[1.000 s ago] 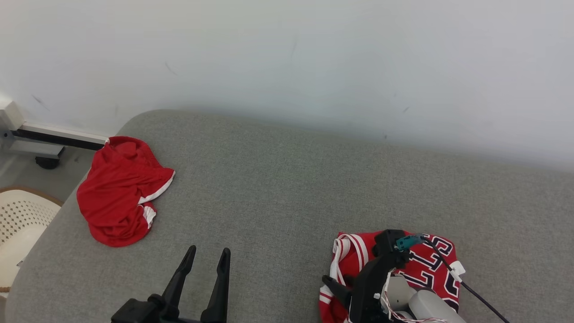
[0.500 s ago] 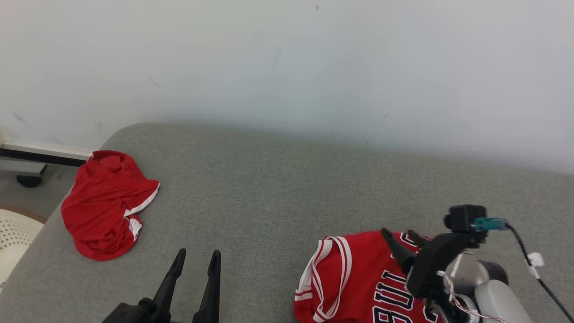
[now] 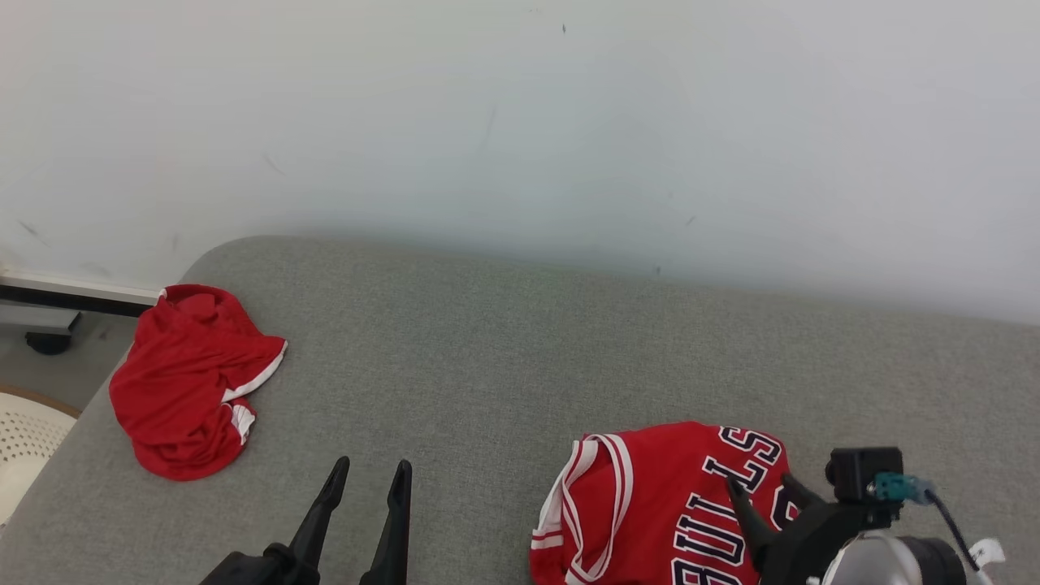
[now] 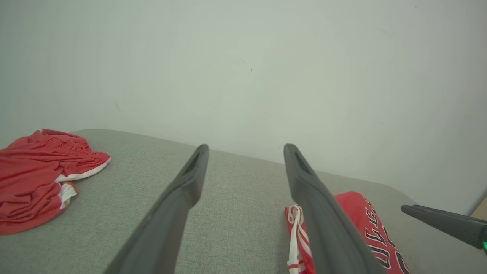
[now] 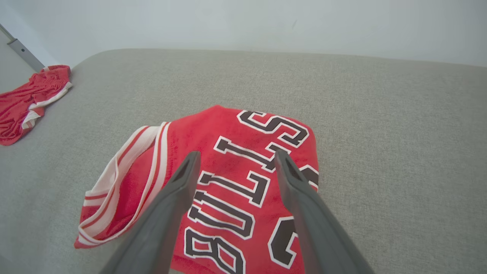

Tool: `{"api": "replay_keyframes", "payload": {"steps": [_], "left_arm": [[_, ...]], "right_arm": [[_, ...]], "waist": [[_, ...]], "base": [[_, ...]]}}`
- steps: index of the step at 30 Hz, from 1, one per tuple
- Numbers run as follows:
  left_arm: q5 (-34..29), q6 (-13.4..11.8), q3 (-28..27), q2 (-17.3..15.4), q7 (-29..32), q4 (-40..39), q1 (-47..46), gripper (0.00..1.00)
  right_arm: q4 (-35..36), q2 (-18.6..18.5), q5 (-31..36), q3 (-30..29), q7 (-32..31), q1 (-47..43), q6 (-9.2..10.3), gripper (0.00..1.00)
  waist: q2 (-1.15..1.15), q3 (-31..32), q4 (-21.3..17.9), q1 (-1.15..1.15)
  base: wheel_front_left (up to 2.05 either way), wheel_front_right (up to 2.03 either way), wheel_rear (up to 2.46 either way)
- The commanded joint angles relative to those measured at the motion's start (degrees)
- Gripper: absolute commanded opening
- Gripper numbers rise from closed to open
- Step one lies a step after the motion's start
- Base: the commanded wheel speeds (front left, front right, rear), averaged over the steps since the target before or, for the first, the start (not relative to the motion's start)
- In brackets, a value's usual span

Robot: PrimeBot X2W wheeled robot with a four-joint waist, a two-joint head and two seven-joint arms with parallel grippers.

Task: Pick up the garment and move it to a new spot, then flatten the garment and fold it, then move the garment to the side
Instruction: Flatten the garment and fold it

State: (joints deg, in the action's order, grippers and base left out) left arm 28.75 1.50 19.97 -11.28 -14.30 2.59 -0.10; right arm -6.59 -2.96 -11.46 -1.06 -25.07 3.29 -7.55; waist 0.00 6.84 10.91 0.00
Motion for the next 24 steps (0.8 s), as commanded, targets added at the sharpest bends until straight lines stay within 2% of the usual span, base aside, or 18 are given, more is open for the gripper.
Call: {"api": "replay_keyframes", "payload": {"steps": [1,7,12,19,24], "left_arm": [[0.5,0.0,0.0,-0.1,-0.2,0.0,-0.2,1.00],[0.7,-0.1,-0.1,-0.5,-0.3,0.0,0.5,1.00],[0.9,-0.2,0.0,-0.7,-0.3,-0.3,0.8,1.00],[0.8,-0.4,0.4,-0.8,-0.2,-0.7,0.9,1.00],[1.1,-0.5,0.4,-0.9,-0.3,-0.8,0.6,1.00]], "right_arm": [[-0.3,0.1,0.2,0.2,0.6,-1.0,0.09,1.00],[-4.7,0.1,0.5,4.8,4.0,-4.5,0.09,1.00],[-8.0,0.0,4.6,8.2,5.8,-4.0,0.09,1.00],[-10.2,0.0,13.0,6.2,5.2,-5.1,0.09,1.00],[-9.1,0.1,16.0,4.7,4.4,-7.5,0.09,1.00]], "waist": [[0.00,0.2,0.3,0.00],[0.00,0.5,0.8,0.00],[0.00,0.6,1.1,0.00],[0.00,0.2,1.7,0.00],[0.00,-0.2,2.1,0.00]], "base": [[0.00,0.00,0.00],[0.00,0.00,0.00],[0.00,0.00,0.00],[0.00,0.00,0.00],[0.00,0.00,0.00]]}}
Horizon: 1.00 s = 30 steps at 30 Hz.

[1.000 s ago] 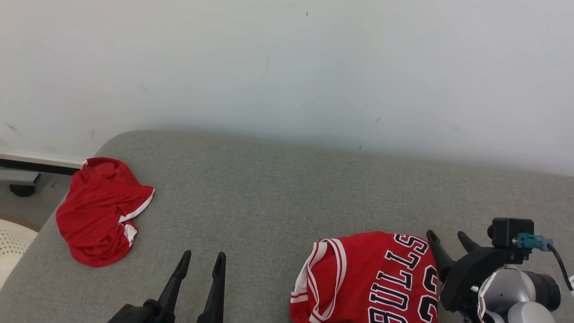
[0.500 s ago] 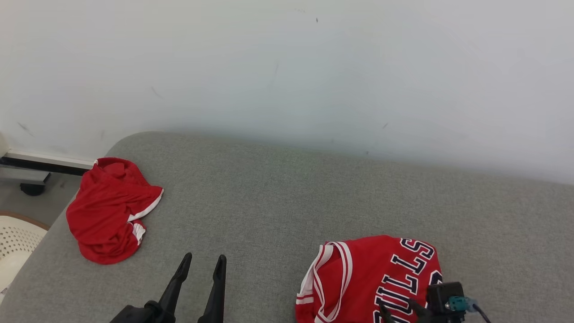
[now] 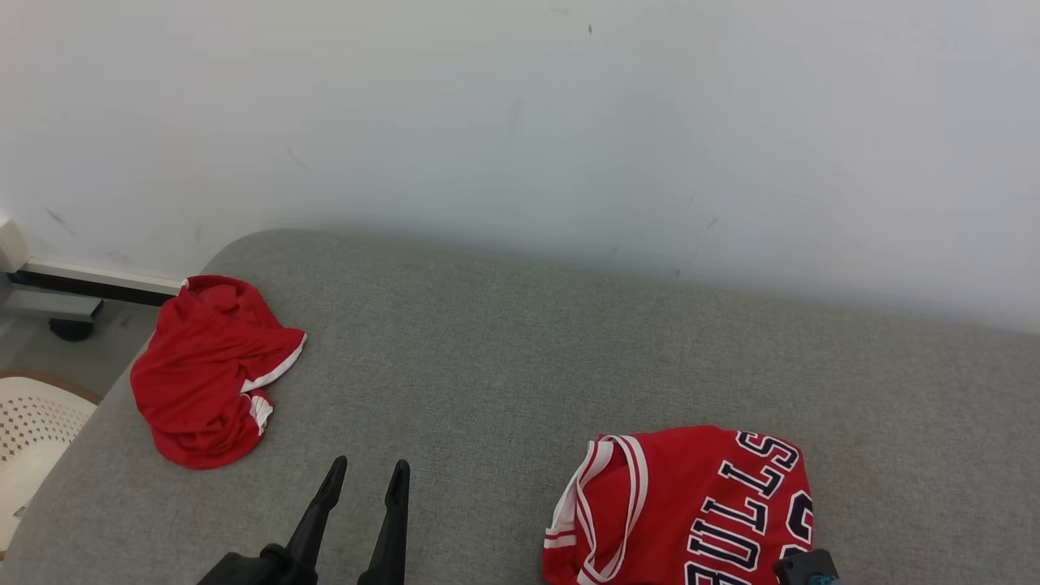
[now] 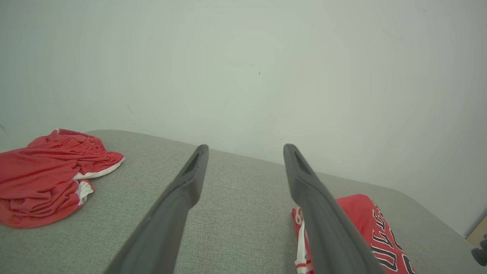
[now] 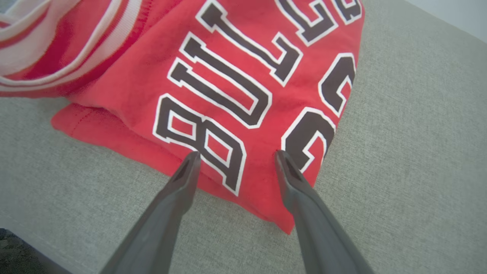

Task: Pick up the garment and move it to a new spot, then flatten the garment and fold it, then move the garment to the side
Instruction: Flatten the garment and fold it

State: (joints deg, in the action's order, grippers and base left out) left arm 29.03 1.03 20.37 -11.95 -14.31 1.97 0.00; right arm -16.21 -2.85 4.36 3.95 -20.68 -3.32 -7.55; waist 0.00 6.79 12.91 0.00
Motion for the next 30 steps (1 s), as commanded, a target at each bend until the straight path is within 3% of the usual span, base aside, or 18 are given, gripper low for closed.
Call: {"api": "replay_keyframes", "payload": {"steps": [1,9,20,21,22,23,24,30], "left_arm": [[0.7,-0.1,-0.1,-0.2,-0.3,-0.3,0.5,1.00],[0.9,-0.3,-0.5,0.2,-0.5,-0.2,0.3,1.00],[0.8,0.2,-0.2,0.3,-0.7,0.3,-1.0,1.00],[0.8,0.1,-0.2,0.3,-0.7,0.4,-1.1,1.00],[0.9,0.1,-0.2,0.2,-0.7,0.4,-1.1,1.00],[0.9,0.1,-0.3,0.2,-0.7,0.4,-1.1,1.00],[0.9,0.0,-0.3,0.2,-0.7,0.4,-1.1,1.00],[0.9,-0.1,-0.4,0.0,-0.8,0.2,-1.1,1.00]], "right_arm": [[1.0,-0.1,0.9,-0.7,-0.3,-1.5,0.09,1.00],[4.0,0.0,4.7,-3.2,-1.2,-3.8,0.09,1.00],[1.6,-0.1,6.1,-1.7,-1.9,-2.2,0.10,1.00],[1.3,0.0,6.6,-2.1,-2.0,-2.3,0.10,0.50],[1.3,-0.1,6.7,-2.2,-2.1,-2.3,0.10,0.33],[1.3,-0.1,6.7,-2.3,-2.0,-2.3,0.10,0.27],[1.5,-0.1,6.8,-2.7,-1.8,-2.3,0.10,0.00],[3.5,-0.1,5.3,-7.1,-0.6,-4.2,0.10,0.00]], "waist": [[0.00,-0.3,0.1,0.00],[0.00,-1.3,-0.7,0.00],[0.00,-2.2,-0.3,0.00],[0.00,-2.3,-0.2,0.00],[0.00,-2.3,-0.2,0.00],[0.00,-2.3,-0.2,0.00],[0.00,-2.3,-0.2,0.00],[0.00,-2.3,-0.5,0.00]], "base": [[0.00,0.00,0.00],[0.00,0.00,0.00],[0.00,0.00,0.00],[0.00,0.00,0.00],[0.00,0.00,0.00],[0.00,0.00,0.00],[0.00,0.00,0.00],[0.00,0.00,0.00]]}}
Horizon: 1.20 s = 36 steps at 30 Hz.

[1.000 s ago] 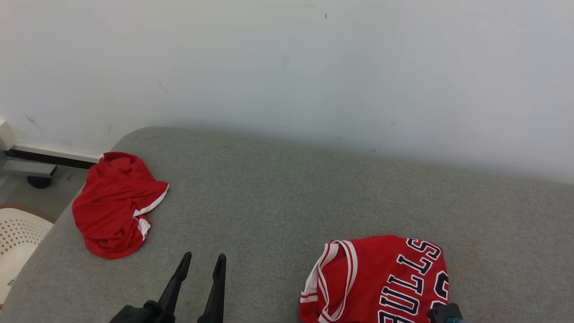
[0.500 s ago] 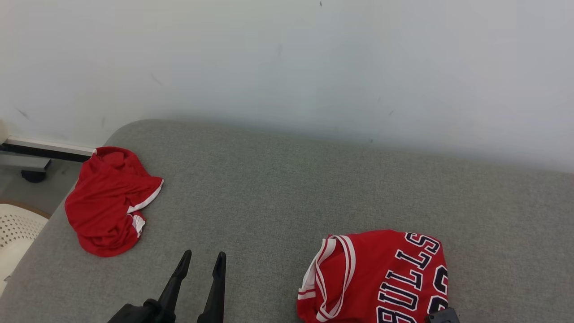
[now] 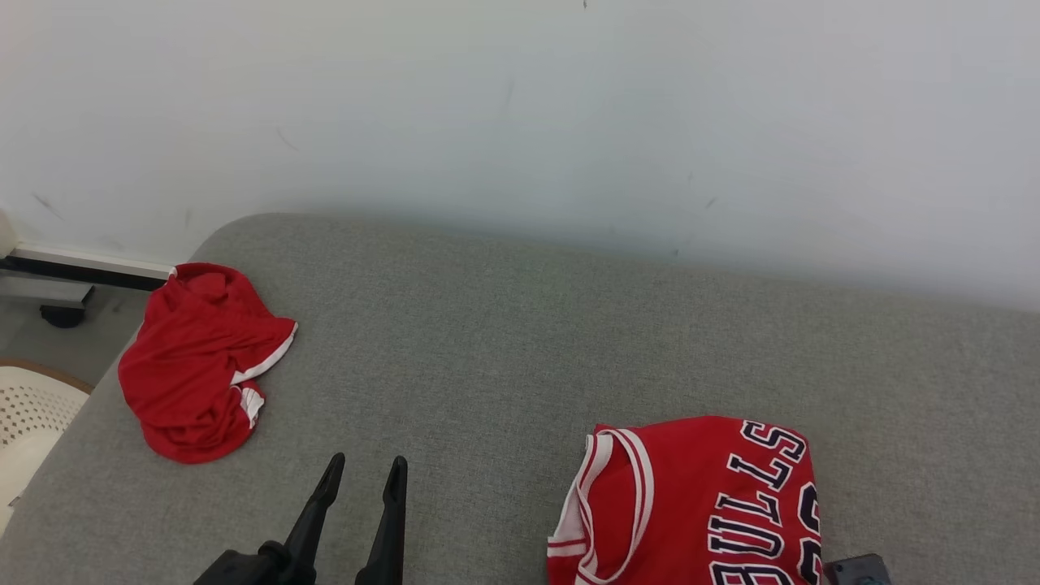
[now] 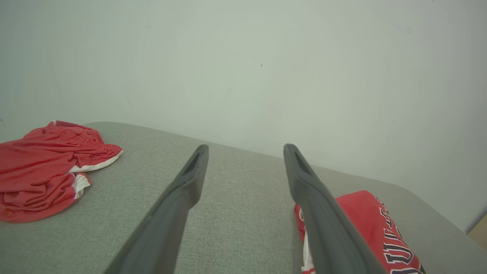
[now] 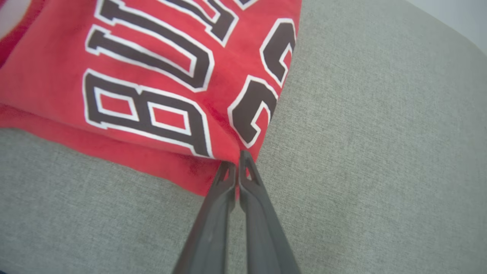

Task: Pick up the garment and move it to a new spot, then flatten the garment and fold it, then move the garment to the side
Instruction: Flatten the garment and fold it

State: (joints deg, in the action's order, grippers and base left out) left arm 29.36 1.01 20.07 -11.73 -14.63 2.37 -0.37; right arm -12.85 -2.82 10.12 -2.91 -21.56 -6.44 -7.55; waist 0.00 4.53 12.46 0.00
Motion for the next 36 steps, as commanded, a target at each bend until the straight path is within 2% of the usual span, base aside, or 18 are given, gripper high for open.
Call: {"api": "replay_keyframes", "payload": {"steps": [1,6,11,12,13,17,20,24,25,29,33,36], "left_arm": [[0.6,-0.1,-0.1,-0.3,-0.5,-0.2,-0.7,1.00],[0.6,-0.3,-0.2,-0.4,-0.5,-0.3,-0.7,1.00],[0.4,-0.3,0.0,-0.6,-0.5,-0.4,-1.0,1.00],[0.4,-0.3,0.1,-0.6,-0.4,-0.4,-1.0,1.00],[0.4,-0.3,0.2,-0.7,-0.4,-0.4,-0.9,1.00],[0.5,-0.2,0.3,-1.0,-0.1,-0.5,-0.8,1.00],[0.5,-0.4,0.4,-1.3,0.0,-0.6,-0.4,1.00],[0.6,-0.7,0.3,-1.6,0.1,-0.7,0.4,1.00],[0.6,-0.7,0.3,-1.6,0.1,-0.7,0.4,1.00],[0.7,-0.9,0.1,-1.7,0.0,-1.1,0.8,1.00],[0.7,-1.0,0.3,-1.5,-0.1,-1.3,1.3,1.00],[0.8,-1.3,0.1,-1.5,-0.2,-1.4,1.5,1.00]], "right_arm": [[0.3,-0.1,-1.2,-1.4,0.5,-1.3,0.10,0.00],[0.5,-0.1,-2.2,-5.4,1.4,-2.4,0.10,0.00],[-2.2,-0.1,-2.5,-7.9,2.1,-1.8,0.10,0.02],[-3.1,-0.1,-3.0,-8.1,2.1,-1.6,0.10,0.59],[-4.1,-0.1,-3.8,-8.2,1.9,-1.4,0.10,1.00],[-5.2,0.0,-7.7,-7.5,-0.4,-1.3,0.10,1.00],[-3.2,0.0,-12.0,-6.4,-6.0,-3.1,0.10,1.00],[7.1,-0.2,-19.6,-4.7,-14.2,-5.4,0.10,1.00],[7.1,-0.2,-19.6,-4.7,-14.2,-5.4,0.10,1.00],[19.3,-0.1,-25.0,-4.7,-18.6,-7.8,0.10,1.00],[26.5,-0.1,-28.2,-3.9,-19.3,-7.4,0.10,1.00],[26.6,-0.1,-25.3,-2.4,-16.4,-4.7,0.10,1.00]], "waist": [[0.00,0.0,-0.1,0.00],[0.00,-0.2,-0.8,0.00],[0.00,-0.5,-1.2,0.00],[0.00,-0.5,-1.2,0.00],[0.00,-0.5,-1.2,0.00],[0.00,-0.4,-0.9,0.00],[0.00,0.0,-0.7,0.00],[0.00,0.6,-0.7,0.00],[0.00,0.6,-0.7,0.00],[0.00,1.0,-1.3,0.00],[0.00,1.3,-1.9,0.00],[0.00,1.2,-2.5,0.00]], "base": [[0.00,0.00,0.00],[0.00,0.00,0.00],[0.00,0.00,0.00],[0.00,0.00,0.00],[0.00,0.00,0.00],[0.00,0.00,0.00],[0.00,0.00,0.00],[0.00,0.00,0.00],[0.00,0.00,0.00],[0.00,0.00,0.00],[0.00,0.00,0.00],[0.00,0.00,0.00]]}}
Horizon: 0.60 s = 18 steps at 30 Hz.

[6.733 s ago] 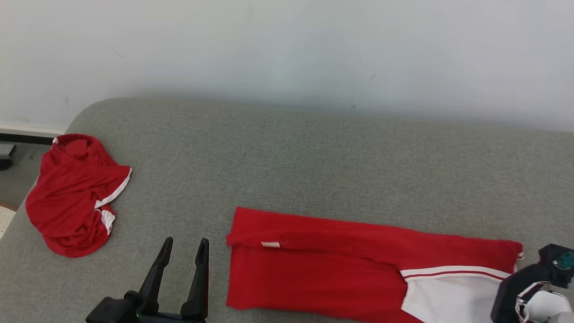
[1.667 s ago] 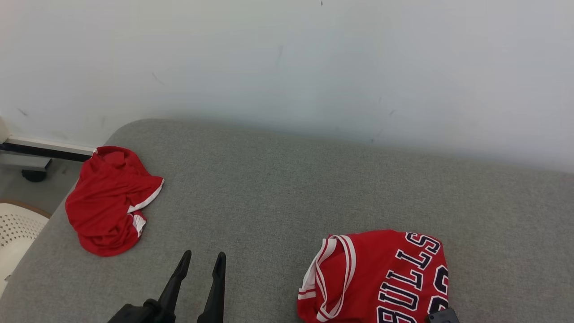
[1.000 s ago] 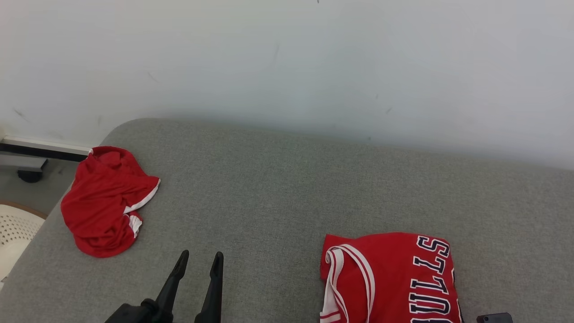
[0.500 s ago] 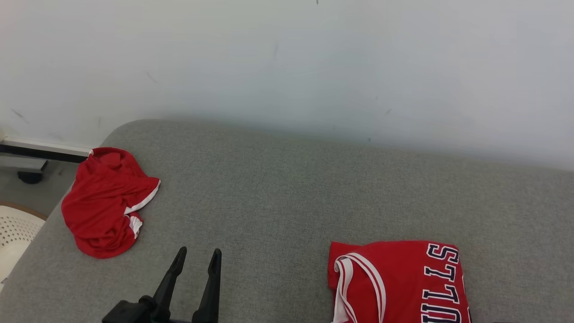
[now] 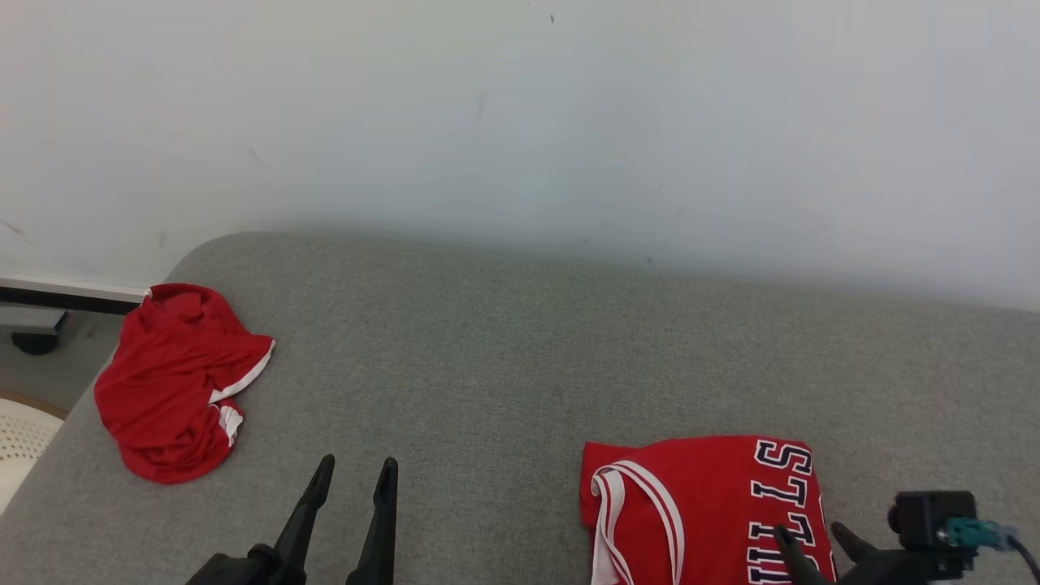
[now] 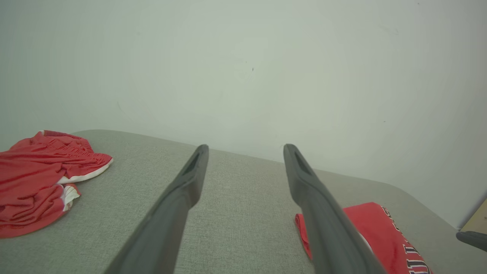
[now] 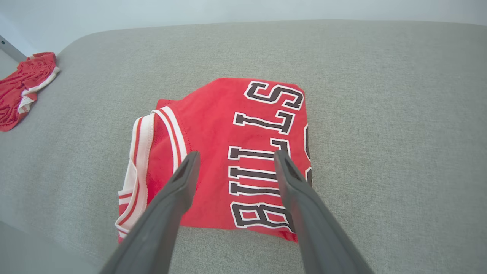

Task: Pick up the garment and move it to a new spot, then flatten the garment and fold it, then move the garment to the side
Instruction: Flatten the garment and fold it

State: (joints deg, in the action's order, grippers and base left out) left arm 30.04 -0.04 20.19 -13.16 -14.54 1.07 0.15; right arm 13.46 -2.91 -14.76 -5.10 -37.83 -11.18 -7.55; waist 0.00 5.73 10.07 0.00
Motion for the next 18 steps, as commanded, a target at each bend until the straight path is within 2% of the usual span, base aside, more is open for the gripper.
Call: {"api": "replay_keyframes", "payload": {"steps": [1,5,8,18], "left_arm": [[0.1,-0.2,-0.1,-0.1,-0.3,-0.2,1.0,1.00],[-0.1,0.0,0.2,0.1,-0.4,-0.4,0.5,1.00],[-0.3,0.3,0.7,0.3,-0.4,-0.4,-0.1,1.00],[-0.2,0.6,1.6,0.7,-0.1,0.7,-1.2,1.00]], "right_arm": [[-0.7,0.0,0.3,0.8,0.5,1.2,0.10,1.00],[-7.5,0.0,4.7,5.1,1.3,8.3,0.10,1.00],[-14.3,0.0,7.1,7.7,-0.6,14.5,0.10,1.00],[-33.2,0.0,10.8,12.2,-3.6,31.3,0.10,1.00]], "waist": [[0.00,-0.1,-0.2,0.00],[0.00,-0.5,-0.2,0.00],[0.00,-0.9,0.3,0.00],[0.00,-2.3,5.2,0.00]], "base": [[0.00,0.00,0.00],[0.00,0.00,0.00],[0.00,0.00,0.00],[0.00,0.00,0.00]]}}
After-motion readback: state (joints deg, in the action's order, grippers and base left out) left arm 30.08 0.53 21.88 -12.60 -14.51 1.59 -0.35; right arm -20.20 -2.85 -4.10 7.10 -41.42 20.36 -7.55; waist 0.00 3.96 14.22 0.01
